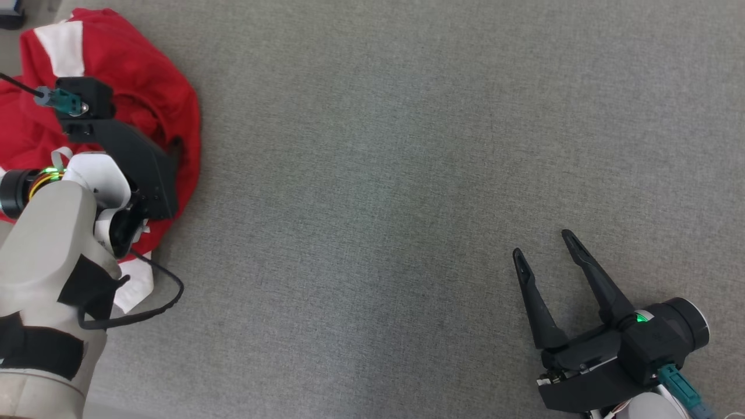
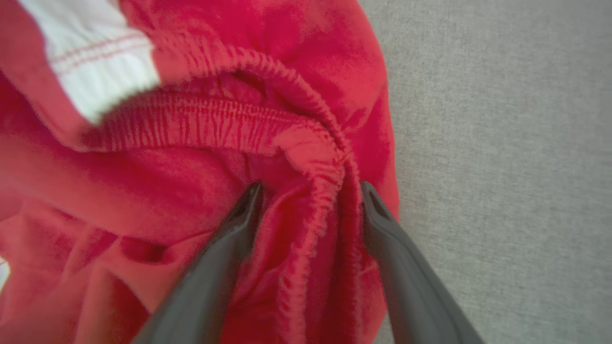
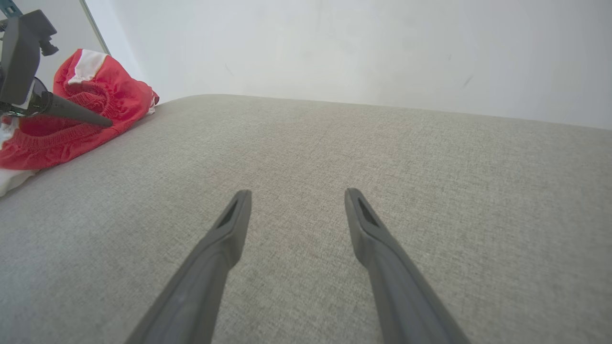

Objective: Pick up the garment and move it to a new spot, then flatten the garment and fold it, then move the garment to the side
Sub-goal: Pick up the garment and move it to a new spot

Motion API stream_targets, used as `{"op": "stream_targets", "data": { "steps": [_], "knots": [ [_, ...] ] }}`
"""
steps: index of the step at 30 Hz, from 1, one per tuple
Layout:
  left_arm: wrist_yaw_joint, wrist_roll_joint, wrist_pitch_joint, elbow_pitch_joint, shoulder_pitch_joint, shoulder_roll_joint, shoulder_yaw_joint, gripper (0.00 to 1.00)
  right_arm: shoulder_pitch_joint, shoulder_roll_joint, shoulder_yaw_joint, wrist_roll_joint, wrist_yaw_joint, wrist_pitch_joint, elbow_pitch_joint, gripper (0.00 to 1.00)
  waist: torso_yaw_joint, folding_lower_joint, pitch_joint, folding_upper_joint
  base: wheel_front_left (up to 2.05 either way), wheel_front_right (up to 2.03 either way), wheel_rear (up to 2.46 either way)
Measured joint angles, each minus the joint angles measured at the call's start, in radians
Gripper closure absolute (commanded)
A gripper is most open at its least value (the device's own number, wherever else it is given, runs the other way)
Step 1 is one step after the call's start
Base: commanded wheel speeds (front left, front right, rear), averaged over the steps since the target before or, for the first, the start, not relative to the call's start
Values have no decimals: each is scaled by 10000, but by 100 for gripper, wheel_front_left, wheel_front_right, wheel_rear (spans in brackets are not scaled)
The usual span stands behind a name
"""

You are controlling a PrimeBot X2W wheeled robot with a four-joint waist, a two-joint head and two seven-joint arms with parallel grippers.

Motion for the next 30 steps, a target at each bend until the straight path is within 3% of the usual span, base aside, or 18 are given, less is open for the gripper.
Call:
{"op": "stream_targets", "data": {
  "steps": [10, 12, 13, 30],
  "knots": [
    [0, -784, 407, 186, -26, 222, -963, 0, -175, 2, 48, 102, 0, -2, 0, 0, -158, -2, 241, -1, 0, 0, 0],
    [0, -917, 299, 215, -34, 263, -1103, 93, -199, 2, 23, 127, 0, -2, -10, 0, -164, -2, 234, -1, 0, 0, 0],
    [0, -997, 127, 213, -27, 272, -1131, 100, -209, 4, 6, 140, 0, 0, -6, 0, -167, -2, 220, -1, 0, 0, 0],
    [0, -2337, -2366, -1411, 86, 1277, -2360, 100, 74, 704, -305, 339, 0, 0, 393, 0, -178, -2, -1152, -2, 0, 0, 0]
  ]
}}
